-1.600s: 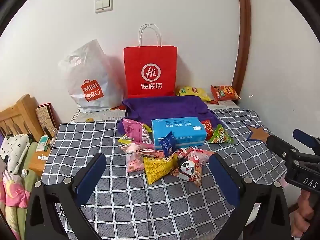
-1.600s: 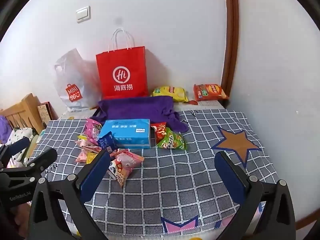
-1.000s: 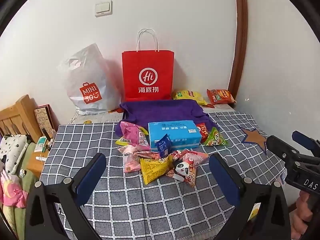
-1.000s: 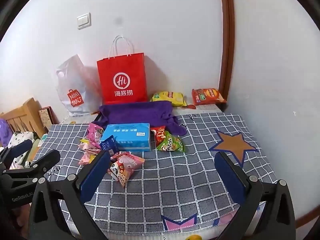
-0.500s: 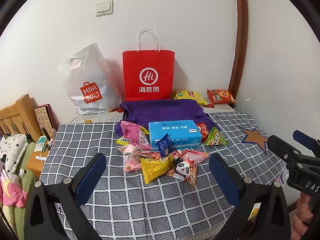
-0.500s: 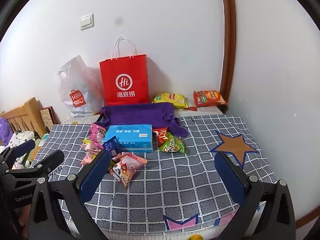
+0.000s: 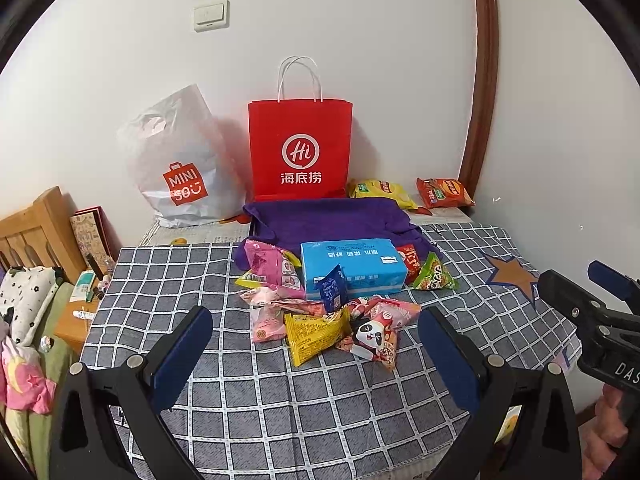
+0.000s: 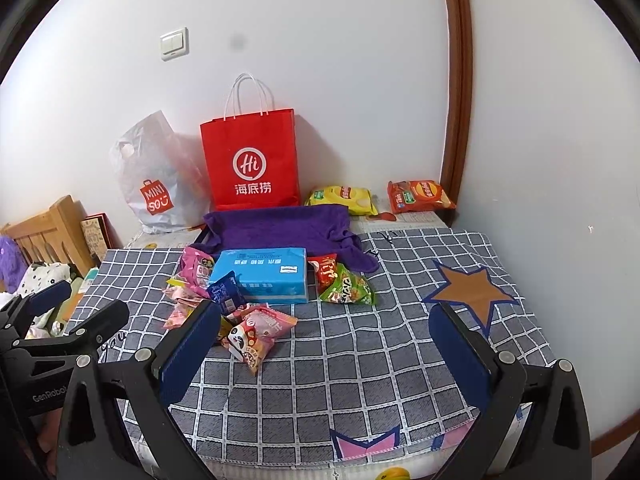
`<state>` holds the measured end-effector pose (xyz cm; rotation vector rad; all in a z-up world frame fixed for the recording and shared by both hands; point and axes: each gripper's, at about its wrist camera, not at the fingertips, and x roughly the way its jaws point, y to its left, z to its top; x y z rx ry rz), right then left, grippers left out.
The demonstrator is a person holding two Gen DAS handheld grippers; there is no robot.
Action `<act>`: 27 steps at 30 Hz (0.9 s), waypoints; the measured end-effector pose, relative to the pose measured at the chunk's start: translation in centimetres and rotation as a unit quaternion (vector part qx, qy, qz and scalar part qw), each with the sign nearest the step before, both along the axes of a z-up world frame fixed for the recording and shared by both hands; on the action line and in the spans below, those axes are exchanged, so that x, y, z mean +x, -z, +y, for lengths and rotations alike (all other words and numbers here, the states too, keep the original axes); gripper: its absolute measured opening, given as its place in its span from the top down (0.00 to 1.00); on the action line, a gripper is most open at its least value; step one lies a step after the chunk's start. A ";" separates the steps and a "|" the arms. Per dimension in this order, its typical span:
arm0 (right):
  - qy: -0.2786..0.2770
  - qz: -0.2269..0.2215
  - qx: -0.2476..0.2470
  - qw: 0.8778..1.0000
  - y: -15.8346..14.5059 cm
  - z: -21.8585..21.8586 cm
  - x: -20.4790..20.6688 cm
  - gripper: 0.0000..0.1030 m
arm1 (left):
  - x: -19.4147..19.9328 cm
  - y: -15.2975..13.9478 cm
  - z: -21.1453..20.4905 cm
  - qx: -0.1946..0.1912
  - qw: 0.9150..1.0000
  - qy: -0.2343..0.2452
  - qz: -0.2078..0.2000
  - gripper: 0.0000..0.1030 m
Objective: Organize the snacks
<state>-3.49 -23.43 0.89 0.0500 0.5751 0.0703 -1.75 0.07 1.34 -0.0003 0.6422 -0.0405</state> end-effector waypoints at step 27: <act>0.003 -0.002 -0.001 1.000 0.2 -0.1 -0.1 0.01 | -0.2 -0.1 -0.1 0.003 1.000 0.001 -0.004 0.00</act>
